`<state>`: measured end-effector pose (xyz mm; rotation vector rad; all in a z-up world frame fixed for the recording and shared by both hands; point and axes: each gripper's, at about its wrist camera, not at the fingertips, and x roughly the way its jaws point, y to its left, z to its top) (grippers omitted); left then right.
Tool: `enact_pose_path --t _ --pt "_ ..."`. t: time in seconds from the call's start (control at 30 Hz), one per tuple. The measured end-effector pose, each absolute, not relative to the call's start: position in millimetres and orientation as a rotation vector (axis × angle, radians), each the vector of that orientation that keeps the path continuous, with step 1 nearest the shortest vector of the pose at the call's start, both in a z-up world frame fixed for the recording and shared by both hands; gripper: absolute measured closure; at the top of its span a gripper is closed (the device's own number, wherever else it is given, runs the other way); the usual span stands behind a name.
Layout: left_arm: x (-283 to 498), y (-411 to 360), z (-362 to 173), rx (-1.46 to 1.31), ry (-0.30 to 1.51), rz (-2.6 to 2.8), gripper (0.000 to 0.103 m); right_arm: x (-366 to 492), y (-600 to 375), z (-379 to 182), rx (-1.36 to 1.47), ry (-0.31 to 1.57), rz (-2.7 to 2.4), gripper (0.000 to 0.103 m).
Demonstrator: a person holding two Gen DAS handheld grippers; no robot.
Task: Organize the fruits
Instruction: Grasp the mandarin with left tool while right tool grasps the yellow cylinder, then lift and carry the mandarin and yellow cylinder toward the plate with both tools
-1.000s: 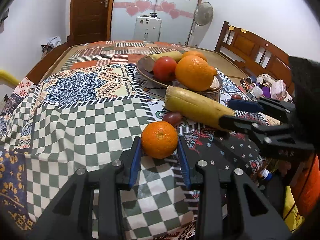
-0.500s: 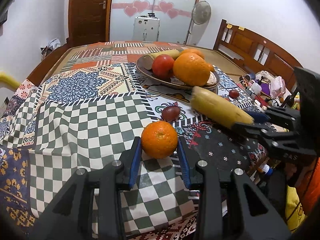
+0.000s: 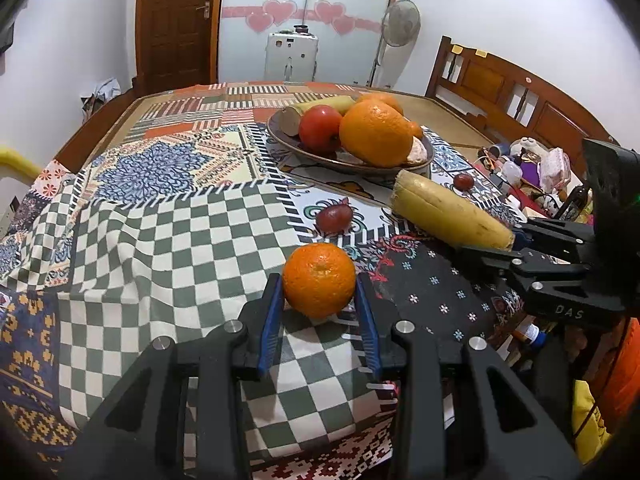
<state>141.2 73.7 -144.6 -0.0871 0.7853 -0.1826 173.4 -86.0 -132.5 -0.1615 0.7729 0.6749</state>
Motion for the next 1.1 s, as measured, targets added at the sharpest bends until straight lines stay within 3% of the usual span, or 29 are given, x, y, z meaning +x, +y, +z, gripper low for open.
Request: enact_pose_path --t 0.37,1.1 --pt "147 70 -140 -0.091 0.773 -0.188 0.067 163 -97 -103 -0.149 0.641 0.654 0.071" --pt "147 65 -139 -0.068 0.766 -0.187 0.067 159 -105 -141 -0.122 0.742 0.642 0.071"
